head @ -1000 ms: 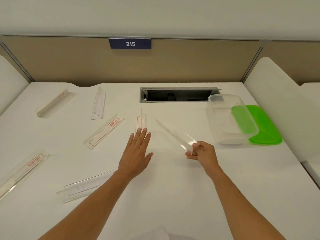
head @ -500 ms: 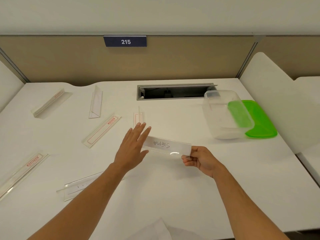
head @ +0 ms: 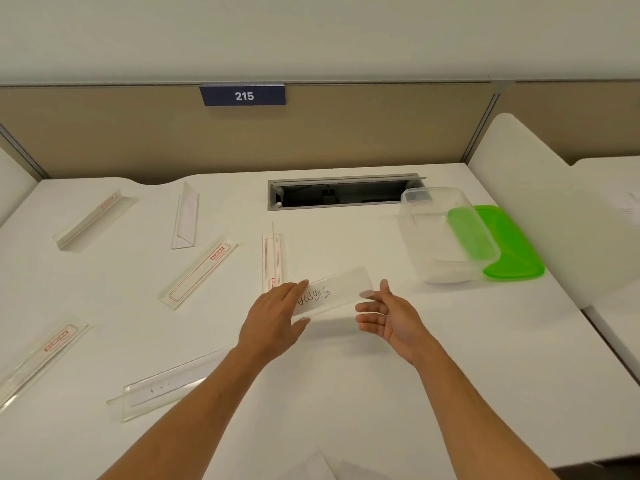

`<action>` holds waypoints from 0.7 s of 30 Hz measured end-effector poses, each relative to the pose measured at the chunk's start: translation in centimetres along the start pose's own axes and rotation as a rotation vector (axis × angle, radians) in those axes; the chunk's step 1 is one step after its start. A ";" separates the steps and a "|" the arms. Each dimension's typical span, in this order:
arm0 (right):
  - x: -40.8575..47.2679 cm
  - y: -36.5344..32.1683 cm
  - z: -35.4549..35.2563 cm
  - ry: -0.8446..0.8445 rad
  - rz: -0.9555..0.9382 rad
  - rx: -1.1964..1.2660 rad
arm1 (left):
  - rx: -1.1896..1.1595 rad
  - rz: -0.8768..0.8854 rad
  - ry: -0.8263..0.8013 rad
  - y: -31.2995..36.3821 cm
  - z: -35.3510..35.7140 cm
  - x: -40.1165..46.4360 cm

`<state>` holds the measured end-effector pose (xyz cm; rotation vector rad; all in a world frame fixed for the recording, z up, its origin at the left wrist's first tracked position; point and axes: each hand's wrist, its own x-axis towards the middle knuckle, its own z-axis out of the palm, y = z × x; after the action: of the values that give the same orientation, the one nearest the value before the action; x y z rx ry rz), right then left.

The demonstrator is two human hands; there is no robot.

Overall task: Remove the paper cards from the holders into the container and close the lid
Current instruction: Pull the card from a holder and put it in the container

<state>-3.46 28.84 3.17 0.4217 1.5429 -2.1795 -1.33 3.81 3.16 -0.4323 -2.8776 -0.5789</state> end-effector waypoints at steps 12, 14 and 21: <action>-2.0 3.5 4.5 -0.104 -0.030 -0.363 | -0.604 -0.571 -0.085 3.1 -0.1 1.8; -2.1 3.7 5.1 -0.094 -0.043 -0.407 | -0.711 -0.613 -0.091 3.3 0.2 1.6; -2.8 4.1 7.0 0.085 -0.206 -0.650 | -0.919 -0.697 -0.141 3.9 0.1 1.4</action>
<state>1.07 21.60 3.53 0.1450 2.2975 -1.6627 -1.45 7.65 4.79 0.4965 -2.6437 -2.0457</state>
